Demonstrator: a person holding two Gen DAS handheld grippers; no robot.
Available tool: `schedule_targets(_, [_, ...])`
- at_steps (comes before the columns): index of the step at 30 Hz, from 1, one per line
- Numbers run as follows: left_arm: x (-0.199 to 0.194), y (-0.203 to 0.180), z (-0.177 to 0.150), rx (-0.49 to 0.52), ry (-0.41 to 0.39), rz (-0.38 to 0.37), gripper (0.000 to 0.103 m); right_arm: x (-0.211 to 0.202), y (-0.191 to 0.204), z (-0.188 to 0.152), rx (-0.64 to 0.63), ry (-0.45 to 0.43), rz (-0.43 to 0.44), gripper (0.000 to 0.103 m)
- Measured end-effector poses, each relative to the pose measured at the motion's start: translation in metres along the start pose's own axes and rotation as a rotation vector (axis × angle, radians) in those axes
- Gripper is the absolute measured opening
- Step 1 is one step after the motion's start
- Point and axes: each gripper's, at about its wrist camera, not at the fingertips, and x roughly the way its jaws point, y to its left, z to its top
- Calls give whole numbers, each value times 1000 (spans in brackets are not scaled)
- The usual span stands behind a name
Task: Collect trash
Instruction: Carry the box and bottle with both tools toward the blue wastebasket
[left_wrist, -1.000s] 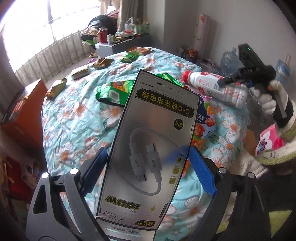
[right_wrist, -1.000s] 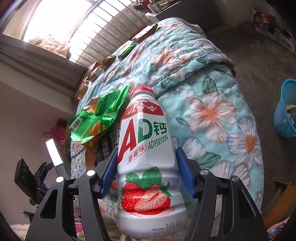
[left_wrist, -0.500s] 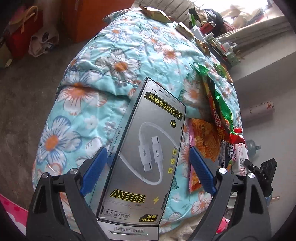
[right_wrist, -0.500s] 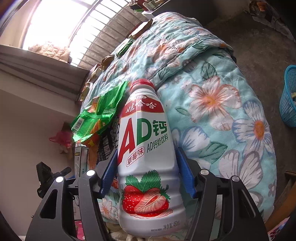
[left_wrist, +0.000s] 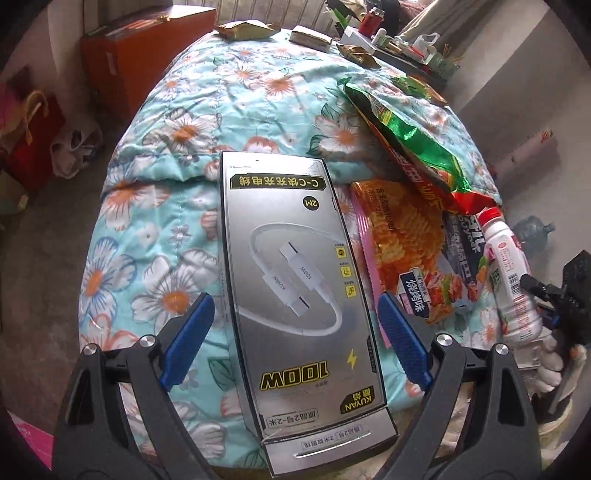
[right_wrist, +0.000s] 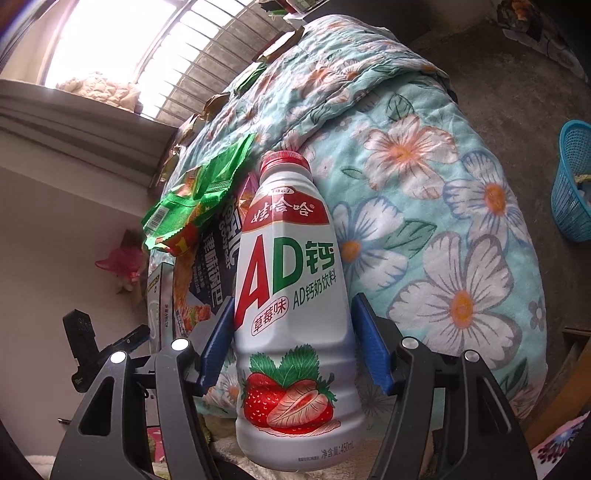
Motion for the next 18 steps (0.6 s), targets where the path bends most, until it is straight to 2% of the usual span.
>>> schedule_targets(2, [5, -6, 2, 44, 9, 18, 86, 1, 3, 4, -11, -10, -20, 72])
schedule_targets(5, [15, -13, 4, 88, 10, 94, 86, 4, 7, 10, -36, -15, -45, 72])
schedule_targets(9, [20, -17, 2, 134, -5, 150, 87, 15, 10, 18, -60, 2, -69, 72])
schedule_targets(11, [21, -16, 1, 144, -16, 161, 87, 18, 10, 19, -64, 5, -73, 66])
schedule_targets(13, [20, -16, 0, 160, -32, 166, 87, 18, 9, 18, -55, 8, -46, 57])
schedule_targets(16, [16, -15, -4, 190, -42, 158, 86, 14, 8, 13, -39, 1, -36, 57])
schedule_targets(18, [11, -14, -7, 193, -11, 82, 86, 10, 7, 7, -30, 6, -31, 57])
